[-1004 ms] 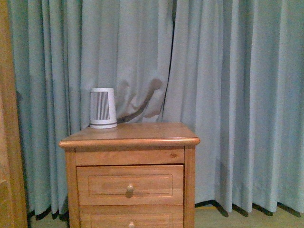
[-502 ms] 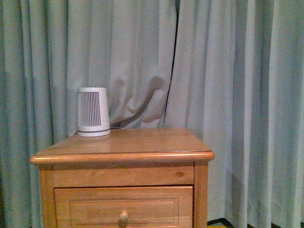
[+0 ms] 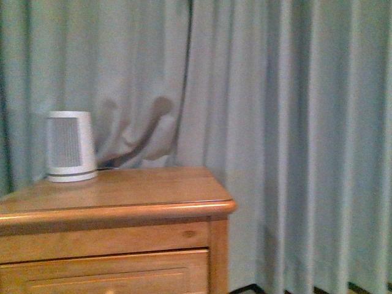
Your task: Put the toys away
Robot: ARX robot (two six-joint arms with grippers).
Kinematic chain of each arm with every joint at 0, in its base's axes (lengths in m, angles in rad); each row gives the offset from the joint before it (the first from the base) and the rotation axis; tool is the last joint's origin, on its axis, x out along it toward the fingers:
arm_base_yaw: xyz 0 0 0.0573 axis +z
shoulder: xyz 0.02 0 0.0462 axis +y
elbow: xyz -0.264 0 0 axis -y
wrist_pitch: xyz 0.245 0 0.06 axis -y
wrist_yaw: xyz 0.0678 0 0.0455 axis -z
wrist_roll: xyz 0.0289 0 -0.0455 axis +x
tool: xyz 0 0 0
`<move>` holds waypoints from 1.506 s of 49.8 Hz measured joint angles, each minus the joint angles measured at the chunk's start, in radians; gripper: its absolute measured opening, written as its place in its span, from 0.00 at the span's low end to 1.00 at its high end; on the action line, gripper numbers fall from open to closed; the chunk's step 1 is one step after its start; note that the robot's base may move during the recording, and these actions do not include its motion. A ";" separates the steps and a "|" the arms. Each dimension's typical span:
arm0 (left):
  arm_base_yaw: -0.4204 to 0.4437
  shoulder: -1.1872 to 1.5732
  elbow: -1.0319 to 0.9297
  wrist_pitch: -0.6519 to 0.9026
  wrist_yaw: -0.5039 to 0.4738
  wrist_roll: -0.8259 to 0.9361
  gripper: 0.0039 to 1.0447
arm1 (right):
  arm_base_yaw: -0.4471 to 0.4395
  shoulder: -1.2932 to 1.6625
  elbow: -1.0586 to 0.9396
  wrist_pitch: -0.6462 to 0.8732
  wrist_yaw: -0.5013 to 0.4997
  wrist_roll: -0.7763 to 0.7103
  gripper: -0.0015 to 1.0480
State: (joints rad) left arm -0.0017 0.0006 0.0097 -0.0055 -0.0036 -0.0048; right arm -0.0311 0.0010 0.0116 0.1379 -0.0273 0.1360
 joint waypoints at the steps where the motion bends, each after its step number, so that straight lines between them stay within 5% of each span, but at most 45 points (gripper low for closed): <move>1: 0.000 0.000 0.000 0.000 0.000 0.000 0.95 | 0.000 0.000 0.000 0.000 0.000 0.000 0.19; 75: -0.002 0.000 0.000 0.000 0.005 0.000 0.95 | -0.001 0.000 0.000 0.000 0.009 0.002 0.19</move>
State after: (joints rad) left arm -0.0040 0.0002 0.0101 -0.0059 0.0010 -0.0044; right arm -0.0319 0.0013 0.0116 0.1379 -0.0185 0.1379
